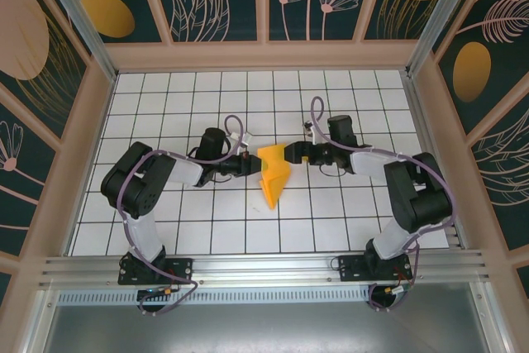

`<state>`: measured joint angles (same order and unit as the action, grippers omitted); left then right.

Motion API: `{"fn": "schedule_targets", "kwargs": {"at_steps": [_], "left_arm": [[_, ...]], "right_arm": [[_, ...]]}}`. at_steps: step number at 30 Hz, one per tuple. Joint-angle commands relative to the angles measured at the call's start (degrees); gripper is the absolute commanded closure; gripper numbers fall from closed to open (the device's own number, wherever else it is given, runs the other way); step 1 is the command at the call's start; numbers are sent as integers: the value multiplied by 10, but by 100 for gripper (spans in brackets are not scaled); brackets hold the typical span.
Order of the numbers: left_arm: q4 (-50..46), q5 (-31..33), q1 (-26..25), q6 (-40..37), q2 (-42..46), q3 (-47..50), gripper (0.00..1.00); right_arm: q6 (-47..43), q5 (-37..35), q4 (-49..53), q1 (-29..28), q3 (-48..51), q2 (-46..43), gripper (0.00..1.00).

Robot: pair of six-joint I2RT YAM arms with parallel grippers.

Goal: Fold a paper plane with a square sheet of paper (fold left side to right side)
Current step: Pick up the paper from the center of the table.

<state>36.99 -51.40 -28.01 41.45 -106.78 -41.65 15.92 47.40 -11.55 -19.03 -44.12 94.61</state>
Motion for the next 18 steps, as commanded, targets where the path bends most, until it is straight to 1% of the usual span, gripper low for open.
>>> {"fn": "schedule_targets", "kwargs": {"at_steps": [1,4,6,9,12,13,14,15,17,18], "left_arm": [[41,-36,3,-20,6,4,99],[42,-37,3,-21,0,4,100],[48,-38,4,-19,-3,4,100],[55,-41,4,-15,-12,3,100],[69,-45,4,-7,-21,3,99],[71,-44,5,-6,-23,3,97],[71,-42,5,-7,-25,1,95],[70,-39,6,-5,-26,0,88],[67,-33,9,-5,-24,-3,78],[53,-28,12,-8,-21,-6,68]], "right_arm": [[-20,73,-56,8,-29,36,16],[-11,92,-74,8,-31,60,22],[-9,95,-83,8,-26,65,25],[-6,104,-89,8,-19,70,32],[-1,109,-93,8,-10,72,44],[1,108,-94,7,-6,71,50],[2,106,-93,7,-3,68,57],[2,103,-91,7,1,67,63],[2,91,-82,7,6,59,75],[1,83,-75,7,8,55,79]]}}
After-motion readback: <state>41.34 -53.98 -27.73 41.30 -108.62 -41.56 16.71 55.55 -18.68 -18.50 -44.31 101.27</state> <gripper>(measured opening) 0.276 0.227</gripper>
